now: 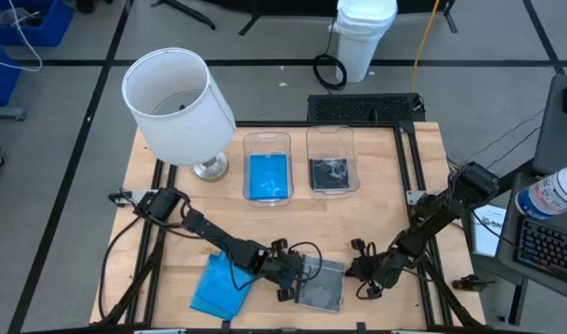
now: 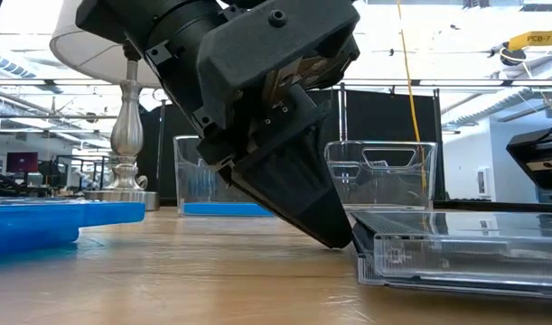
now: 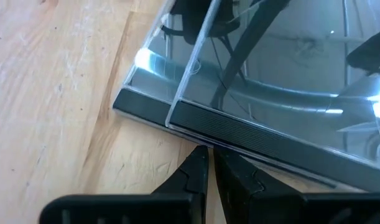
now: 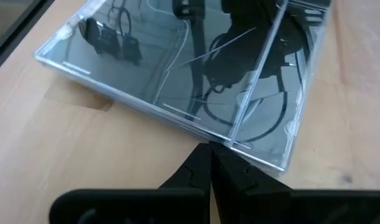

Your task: Pick & place jewel cases by type

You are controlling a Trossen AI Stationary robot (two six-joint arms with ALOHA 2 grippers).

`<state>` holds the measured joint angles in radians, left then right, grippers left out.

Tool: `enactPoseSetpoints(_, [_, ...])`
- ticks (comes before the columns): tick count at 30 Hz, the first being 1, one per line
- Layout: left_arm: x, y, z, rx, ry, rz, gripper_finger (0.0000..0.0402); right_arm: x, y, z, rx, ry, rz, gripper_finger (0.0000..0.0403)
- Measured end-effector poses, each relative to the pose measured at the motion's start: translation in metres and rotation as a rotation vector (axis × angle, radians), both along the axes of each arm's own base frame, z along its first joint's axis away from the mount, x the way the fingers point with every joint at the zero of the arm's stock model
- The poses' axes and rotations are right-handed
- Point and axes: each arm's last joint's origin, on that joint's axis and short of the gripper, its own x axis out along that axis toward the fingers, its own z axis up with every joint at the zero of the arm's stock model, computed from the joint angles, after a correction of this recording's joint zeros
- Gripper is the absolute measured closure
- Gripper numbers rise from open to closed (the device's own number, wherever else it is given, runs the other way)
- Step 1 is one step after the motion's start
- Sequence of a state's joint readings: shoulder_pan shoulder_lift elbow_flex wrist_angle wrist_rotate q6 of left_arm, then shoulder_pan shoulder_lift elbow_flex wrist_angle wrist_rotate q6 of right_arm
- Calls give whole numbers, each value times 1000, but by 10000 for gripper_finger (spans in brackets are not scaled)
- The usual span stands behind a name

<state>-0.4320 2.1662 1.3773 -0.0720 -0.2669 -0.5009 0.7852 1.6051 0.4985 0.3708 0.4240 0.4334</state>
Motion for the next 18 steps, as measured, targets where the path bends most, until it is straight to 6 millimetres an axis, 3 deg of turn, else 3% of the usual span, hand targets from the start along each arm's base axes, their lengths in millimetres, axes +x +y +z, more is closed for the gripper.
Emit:
enactPoseSetpoints(10, [-5, -1, 5, 64, 19, -39, 366, -1, -6, -3, 15, 1, -57, 403])
enactPoseSetpoints(18, [-16, 1, 60, 121, -46, -94, 366, -2, -5, 3, 60, 6, -57, 403])
